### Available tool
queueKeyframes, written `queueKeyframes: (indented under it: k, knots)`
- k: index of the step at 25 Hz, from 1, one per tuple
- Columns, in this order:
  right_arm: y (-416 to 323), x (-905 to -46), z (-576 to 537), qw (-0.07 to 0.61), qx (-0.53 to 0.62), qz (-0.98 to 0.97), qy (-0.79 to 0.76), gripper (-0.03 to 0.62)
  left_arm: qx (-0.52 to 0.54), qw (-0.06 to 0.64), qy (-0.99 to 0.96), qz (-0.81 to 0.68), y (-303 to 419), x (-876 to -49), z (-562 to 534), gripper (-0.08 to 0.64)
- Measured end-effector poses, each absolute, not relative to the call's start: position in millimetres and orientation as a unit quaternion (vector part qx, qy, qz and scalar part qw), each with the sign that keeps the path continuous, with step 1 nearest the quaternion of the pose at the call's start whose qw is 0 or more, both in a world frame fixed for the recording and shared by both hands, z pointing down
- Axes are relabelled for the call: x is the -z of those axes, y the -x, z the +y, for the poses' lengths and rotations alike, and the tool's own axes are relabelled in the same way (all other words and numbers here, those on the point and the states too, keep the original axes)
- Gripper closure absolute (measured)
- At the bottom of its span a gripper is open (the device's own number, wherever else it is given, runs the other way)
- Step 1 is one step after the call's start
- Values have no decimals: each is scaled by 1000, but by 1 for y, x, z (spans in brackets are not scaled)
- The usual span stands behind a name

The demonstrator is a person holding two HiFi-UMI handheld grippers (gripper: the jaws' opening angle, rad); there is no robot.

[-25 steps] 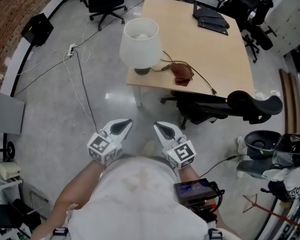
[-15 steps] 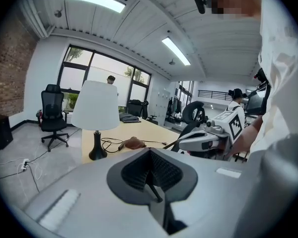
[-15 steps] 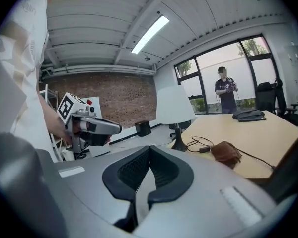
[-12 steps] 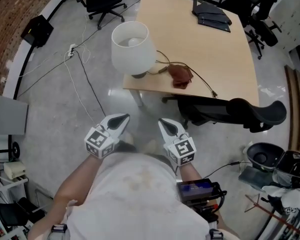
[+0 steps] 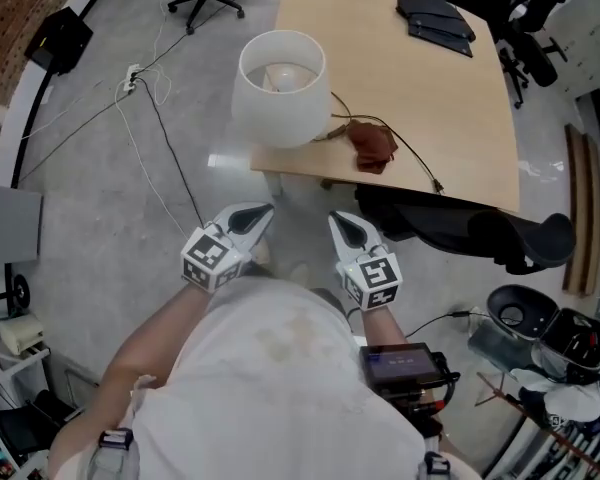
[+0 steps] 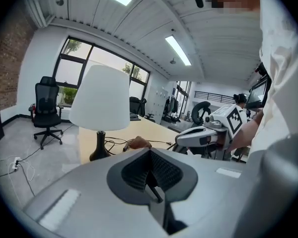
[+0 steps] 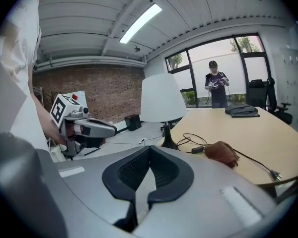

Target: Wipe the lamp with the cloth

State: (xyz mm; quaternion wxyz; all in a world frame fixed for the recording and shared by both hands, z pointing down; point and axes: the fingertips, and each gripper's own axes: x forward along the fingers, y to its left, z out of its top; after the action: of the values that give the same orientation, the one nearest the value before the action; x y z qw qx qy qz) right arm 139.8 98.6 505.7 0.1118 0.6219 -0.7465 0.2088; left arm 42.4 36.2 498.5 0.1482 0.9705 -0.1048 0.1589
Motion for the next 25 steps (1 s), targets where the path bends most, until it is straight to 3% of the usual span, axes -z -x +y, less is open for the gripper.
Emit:
queueKeyframes:
  k: [11, 25]
  knots:
    - [-144, -531, 39, 172, -259, -702, -641, 578, -150, 136, -978, -40, -53, -517, -7, 558]
    - [-242, -588, -3, 224, -321, -639, -663, 578, -160, 162, -973, -35, -86, -544, -20, 558]
